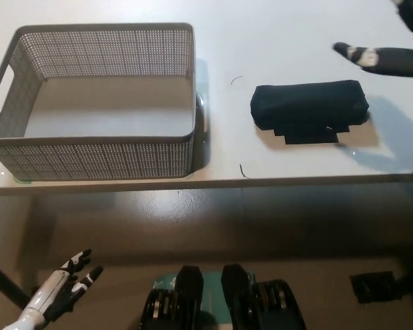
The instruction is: Use the right hand to pick up the pencil case on the right hand side and put it into a grey container on the left side
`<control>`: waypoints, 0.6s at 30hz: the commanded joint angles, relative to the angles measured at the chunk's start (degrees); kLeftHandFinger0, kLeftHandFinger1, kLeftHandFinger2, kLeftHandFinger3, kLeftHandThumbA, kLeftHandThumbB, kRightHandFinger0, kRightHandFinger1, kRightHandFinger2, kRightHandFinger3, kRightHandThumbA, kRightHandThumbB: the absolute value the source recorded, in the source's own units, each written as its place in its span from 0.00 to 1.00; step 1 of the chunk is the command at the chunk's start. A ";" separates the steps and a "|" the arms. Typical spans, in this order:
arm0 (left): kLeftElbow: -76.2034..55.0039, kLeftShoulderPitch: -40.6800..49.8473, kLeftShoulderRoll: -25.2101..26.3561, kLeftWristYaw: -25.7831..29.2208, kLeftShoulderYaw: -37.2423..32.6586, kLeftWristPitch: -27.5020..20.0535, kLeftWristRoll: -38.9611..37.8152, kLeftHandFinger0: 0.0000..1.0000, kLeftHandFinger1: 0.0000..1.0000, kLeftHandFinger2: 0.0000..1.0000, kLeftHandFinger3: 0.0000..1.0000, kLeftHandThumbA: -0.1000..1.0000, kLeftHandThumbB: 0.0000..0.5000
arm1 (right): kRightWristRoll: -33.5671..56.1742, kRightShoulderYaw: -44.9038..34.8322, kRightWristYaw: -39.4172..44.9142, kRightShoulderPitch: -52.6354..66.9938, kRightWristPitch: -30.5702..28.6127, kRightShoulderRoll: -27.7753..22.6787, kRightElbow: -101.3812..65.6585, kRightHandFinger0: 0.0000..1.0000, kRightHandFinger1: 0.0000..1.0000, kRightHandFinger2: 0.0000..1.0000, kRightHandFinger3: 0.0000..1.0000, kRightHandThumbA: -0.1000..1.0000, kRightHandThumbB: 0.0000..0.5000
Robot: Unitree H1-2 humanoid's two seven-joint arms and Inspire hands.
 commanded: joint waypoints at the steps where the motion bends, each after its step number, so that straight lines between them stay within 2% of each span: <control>1: -0.07 0.38 -0.07 0.46 0.14 -5.01 0.49 1.00 1.00 1.00 1.00 1.00 0.58 | -12.01 9.78 5.10 -16.92 -3.02 0.99 16.22 1.00 1.00 1.00 1.00 0.91 1.00; 9: -0.18 1.03 -0.49 0.40 -0.08 -4.80 0.96 1.00 1.00 1.00 1.00 1.00 0.58 | -15.57 17.30 -0.13 -24.33 -6.21 4.87 33.50 1.00 1.00 1.00 1.00 0.83 1.00; 18: -0.86 0.97 -0.25 0.03 -0.25 -4.53 1.61 1.00 1.00 1.00 1.00 1.00 0.61 | -18.60 22.97 -6.10 -28.48 -8.79 7.32 45.29 1.00 1.00 1.00 1.00 0.83 1.00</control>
